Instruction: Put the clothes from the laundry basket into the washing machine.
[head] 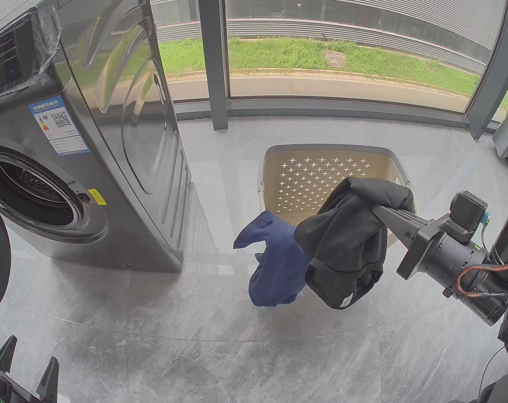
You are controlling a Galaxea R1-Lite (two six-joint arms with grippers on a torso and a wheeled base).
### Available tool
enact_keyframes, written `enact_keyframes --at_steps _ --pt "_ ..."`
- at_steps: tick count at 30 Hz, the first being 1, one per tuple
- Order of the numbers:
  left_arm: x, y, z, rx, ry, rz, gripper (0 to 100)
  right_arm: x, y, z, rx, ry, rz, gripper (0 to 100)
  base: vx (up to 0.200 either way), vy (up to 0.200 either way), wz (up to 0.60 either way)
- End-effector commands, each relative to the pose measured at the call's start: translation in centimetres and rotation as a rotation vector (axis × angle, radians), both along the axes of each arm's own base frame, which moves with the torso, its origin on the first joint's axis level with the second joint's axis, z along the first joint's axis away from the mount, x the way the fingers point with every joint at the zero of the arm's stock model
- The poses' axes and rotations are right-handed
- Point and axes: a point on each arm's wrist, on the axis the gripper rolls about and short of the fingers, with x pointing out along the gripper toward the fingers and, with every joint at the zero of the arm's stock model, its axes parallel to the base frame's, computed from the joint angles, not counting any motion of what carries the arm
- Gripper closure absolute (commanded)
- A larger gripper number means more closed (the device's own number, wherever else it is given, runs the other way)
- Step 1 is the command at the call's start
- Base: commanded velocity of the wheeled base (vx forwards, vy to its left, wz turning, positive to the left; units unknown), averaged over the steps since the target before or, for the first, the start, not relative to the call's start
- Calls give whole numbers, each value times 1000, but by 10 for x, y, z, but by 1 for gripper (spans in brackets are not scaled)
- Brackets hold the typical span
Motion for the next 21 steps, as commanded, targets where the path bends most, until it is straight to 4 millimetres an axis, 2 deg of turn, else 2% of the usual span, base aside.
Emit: enact_keyframes --at_steps 1,21 --pt "0 0 -5 0 5 2 0 0 0 -1 0 3 3 100 0 0 0" --pt "0 0 -4 -3 3 3 0 -2 -1 5 11 -20 24 100 0 0 0"
